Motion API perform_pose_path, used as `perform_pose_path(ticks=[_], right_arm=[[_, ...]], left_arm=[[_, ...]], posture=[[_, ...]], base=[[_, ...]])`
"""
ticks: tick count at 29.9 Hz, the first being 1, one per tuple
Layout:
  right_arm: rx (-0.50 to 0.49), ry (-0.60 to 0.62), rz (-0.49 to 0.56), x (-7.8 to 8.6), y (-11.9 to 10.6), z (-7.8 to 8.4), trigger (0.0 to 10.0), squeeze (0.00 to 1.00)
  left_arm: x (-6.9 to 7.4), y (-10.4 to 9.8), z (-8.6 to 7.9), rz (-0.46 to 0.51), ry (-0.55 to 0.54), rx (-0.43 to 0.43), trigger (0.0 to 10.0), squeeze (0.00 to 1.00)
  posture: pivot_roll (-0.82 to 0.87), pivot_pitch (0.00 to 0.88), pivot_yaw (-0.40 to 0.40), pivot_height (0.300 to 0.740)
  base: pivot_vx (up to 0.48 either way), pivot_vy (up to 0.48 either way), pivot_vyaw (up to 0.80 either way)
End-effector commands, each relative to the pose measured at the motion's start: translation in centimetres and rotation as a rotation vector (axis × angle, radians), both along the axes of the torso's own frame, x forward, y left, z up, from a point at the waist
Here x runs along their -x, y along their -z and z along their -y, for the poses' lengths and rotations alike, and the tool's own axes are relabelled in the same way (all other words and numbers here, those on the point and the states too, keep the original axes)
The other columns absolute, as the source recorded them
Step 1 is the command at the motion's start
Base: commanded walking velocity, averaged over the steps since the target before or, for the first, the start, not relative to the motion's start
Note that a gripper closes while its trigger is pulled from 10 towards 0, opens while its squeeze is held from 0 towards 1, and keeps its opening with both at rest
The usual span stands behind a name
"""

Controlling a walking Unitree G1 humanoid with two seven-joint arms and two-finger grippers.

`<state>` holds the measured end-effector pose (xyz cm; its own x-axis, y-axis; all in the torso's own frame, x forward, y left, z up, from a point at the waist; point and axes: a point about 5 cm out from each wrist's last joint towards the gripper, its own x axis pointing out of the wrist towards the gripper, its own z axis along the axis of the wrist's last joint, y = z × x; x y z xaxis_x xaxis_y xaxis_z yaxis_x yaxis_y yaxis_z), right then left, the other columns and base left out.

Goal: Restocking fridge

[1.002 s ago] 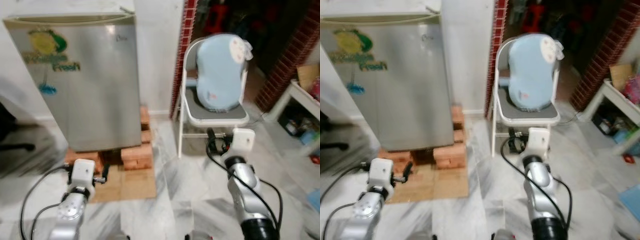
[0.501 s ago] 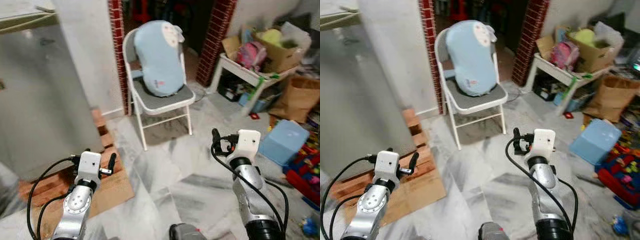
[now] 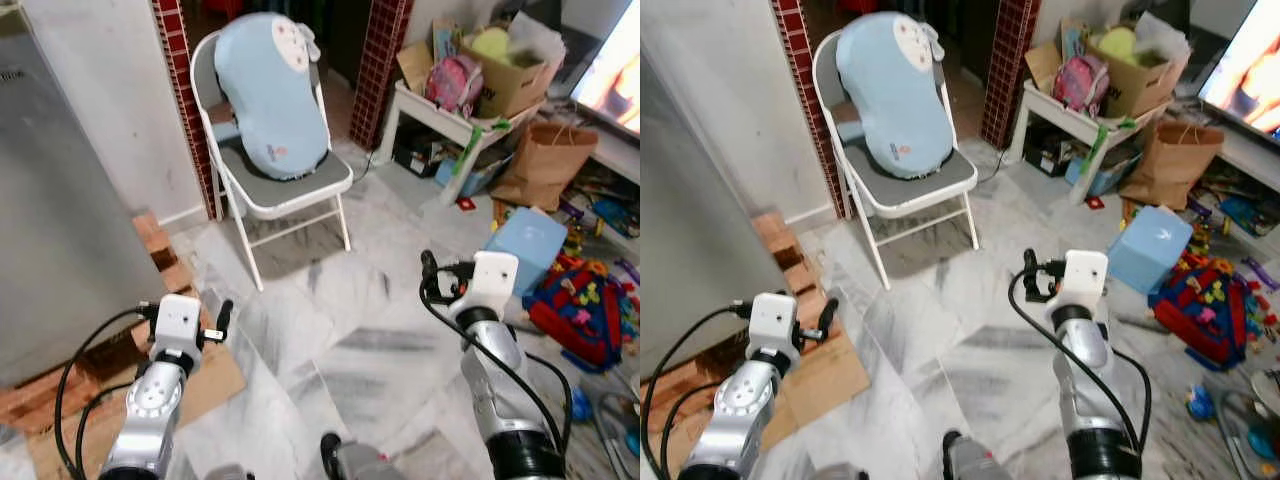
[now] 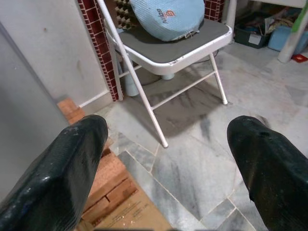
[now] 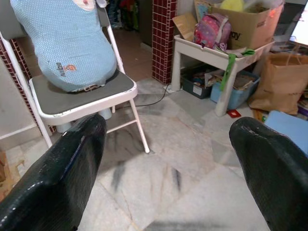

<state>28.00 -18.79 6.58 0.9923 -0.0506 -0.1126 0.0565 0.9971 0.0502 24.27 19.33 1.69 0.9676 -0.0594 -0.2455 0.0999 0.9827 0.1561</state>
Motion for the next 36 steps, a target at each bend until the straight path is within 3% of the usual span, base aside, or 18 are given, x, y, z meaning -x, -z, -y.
perform_pose_path(ticks=[1,8,17,25,30,36], right_arm=[[-0.005,0.009,-0.015,0.1,0.3,0.2,10.0,0.00],[-0.002,0.011,-0.014,0.0,0.2,0.3,10.0,0.00],[0.000,0.011,-0.010,-0.1,0.1,0.3,10.0,0.00],[0.003,0.013,-0.005,-0.3,0.0,0.3,10.0,0.00],[-0.005,0.011,0.014,-0.8,-0.4,-0.1,10.0,0.00],[-0.007,0.038,-0.003,-0.2,0.0,0.7,10.0,0.00]], left_arm=[[0.2,0.2,-0.1,-0.018,0.005,0.001,10.0,0.00],[0.1,0.2,0.0,-0.017,0.007,0.003,10.0,0.00],[0.0,0.1,-0.1,-0.014,0.001,0.003,10.0,0.00],[-0.1,0.0,-0.3,-0.020,-0.008,-0.001,10.0,0.00],[-0.7,-0.7,-0.1,0.006,0.046,-0.055,10.0,0.00],[-0.3,-0.6,0.6,0.004,0.038,-0.050,10.0,0.00]], posture=[[0.00,0.000,-0.006,0.740],[0.00,0.000,-0.006,0.740],[0.00,0.000,-0.003,0.740],[0.00,0.000,0.001,0.740],[0.02,0.000,0.013,0.740],[0.03,0.000,-0.005,0.740]], base=[[-0.356,0.244,-0.80],[-0.312,0.174,-0.80],[0.000,0.000,-0.80],[0.000,0.436,-0.80],[0.000,0.096,-0.80],[0.000,0.000,-0.78]])
